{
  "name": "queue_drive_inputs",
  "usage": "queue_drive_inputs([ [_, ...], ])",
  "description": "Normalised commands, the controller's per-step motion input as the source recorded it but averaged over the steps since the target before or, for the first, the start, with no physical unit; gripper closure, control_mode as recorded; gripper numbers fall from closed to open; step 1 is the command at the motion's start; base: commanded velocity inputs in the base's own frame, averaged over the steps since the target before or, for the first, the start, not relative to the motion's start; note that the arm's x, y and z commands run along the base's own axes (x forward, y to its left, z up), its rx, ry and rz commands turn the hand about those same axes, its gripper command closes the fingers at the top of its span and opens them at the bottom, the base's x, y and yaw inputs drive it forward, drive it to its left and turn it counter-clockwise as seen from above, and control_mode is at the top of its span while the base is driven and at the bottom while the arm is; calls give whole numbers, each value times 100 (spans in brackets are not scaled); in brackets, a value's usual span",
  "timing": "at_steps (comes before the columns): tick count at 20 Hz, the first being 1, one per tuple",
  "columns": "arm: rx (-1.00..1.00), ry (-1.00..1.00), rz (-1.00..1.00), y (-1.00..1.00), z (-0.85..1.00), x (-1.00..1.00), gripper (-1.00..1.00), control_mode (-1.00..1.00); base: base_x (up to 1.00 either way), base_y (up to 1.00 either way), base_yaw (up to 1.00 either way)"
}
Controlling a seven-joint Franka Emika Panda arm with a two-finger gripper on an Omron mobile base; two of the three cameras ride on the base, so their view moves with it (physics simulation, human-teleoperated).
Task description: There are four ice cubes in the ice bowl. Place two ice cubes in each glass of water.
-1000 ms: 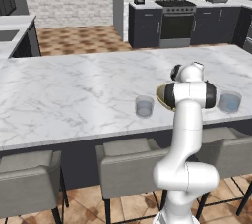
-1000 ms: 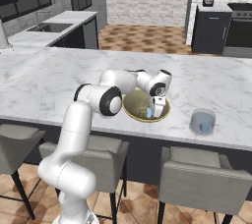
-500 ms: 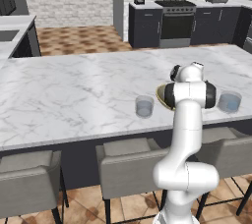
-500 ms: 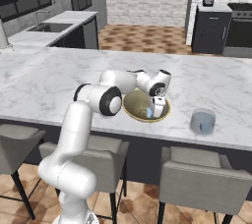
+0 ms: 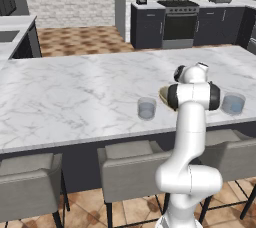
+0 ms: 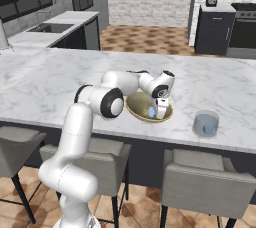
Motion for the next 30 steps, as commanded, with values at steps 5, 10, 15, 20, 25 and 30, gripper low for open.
queue_drive_inputs([
  [5, 0, -15, -3, 22, 0, -2, 100, -100, 0, 0, 0],
  [10, 0, -13, -3, 30, 0, -4, 100, -100, 0, 0, 0],
  [15, 0, -17, -4, 20, 6, -7, 100, -100, 0, 0, 0],
  [20, 0, -18, -6, 4, 30, -5, 100, -100, 0, 0, 0],
  [25, 0, -10, -3, 0, 57, 0, 100, -100, 0, 0, 0],
  [30, 0, 0, 0, 0, 77, 0, 100, -100, 0, 0, 0],
])
